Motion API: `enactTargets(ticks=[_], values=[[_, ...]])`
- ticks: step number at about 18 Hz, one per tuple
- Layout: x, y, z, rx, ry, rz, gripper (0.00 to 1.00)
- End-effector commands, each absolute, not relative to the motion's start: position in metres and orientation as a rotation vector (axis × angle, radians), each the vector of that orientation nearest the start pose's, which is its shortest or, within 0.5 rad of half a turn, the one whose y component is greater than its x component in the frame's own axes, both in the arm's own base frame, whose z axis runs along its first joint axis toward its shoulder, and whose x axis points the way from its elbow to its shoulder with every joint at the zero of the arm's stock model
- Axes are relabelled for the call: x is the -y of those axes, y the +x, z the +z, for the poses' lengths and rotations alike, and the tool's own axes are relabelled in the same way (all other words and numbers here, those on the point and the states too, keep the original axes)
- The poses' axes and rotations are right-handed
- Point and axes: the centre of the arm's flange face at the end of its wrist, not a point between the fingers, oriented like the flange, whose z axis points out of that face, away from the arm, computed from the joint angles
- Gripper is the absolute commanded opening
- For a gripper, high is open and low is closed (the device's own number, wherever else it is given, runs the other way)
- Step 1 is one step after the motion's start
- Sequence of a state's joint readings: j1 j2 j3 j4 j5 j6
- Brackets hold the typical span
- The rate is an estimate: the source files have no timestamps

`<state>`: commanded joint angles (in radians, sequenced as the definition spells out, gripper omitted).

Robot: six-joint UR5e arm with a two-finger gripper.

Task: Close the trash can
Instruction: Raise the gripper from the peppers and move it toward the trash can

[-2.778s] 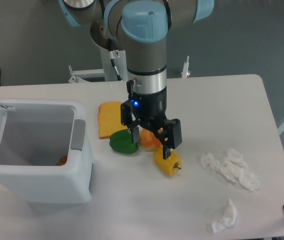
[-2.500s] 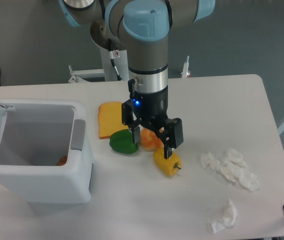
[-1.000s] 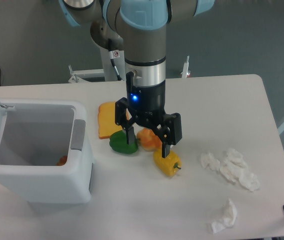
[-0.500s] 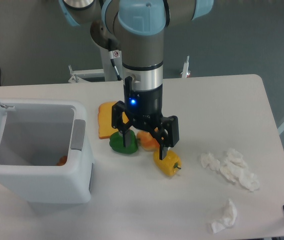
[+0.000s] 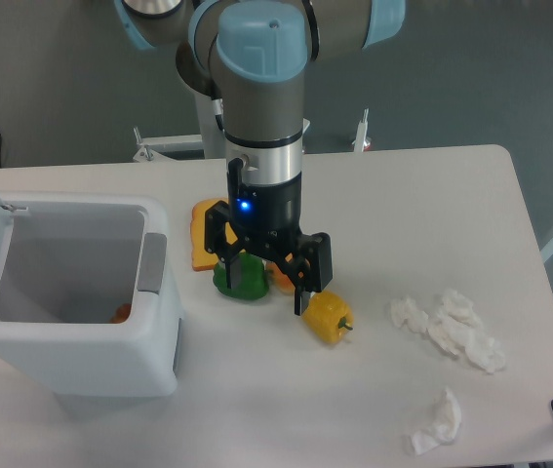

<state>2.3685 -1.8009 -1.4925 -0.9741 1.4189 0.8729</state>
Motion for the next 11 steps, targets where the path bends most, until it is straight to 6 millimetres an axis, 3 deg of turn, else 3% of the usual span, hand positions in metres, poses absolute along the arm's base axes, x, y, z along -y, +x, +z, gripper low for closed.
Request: enactTargets(ticks=[6, 11], values=[[-0.546, -0.329, 0.461, 0.002, -2.716, 0.251, 1.0], [-0.553, -0.322, 0.457, 0.014, -2.72, 0.236, 1.0]])
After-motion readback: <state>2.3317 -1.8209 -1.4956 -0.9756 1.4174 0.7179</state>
